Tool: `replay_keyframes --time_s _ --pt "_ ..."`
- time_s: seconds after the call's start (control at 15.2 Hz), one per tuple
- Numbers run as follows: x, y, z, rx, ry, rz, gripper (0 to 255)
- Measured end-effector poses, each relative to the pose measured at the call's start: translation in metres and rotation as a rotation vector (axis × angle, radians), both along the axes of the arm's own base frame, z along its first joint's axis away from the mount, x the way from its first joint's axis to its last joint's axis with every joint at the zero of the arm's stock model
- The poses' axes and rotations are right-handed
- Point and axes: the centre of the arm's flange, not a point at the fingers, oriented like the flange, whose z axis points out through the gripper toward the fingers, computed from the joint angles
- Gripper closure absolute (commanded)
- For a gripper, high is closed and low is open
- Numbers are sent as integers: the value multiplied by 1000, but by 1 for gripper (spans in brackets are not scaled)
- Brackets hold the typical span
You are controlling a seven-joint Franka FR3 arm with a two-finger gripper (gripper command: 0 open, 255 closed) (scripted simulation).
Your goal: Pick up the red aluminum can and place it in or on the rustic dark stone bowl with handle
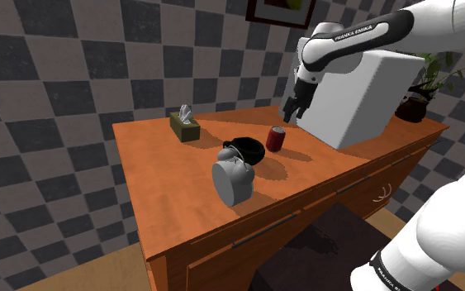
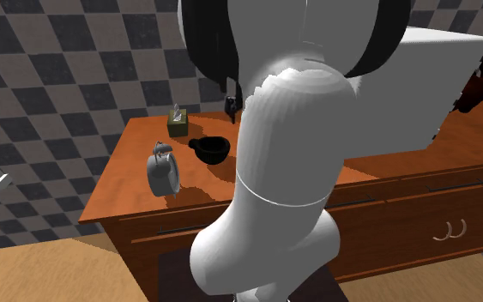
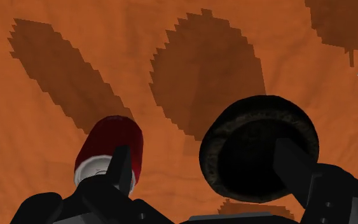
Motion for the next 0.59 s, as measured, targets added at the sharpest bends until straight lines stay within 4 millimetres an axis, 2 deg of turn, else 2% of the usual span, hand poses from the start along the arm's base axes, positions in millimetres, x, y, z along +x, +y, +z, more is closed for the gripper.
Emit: replay_keyframes --time_s 0.59 --pt "86 -51 -68 -23 15 21 0"
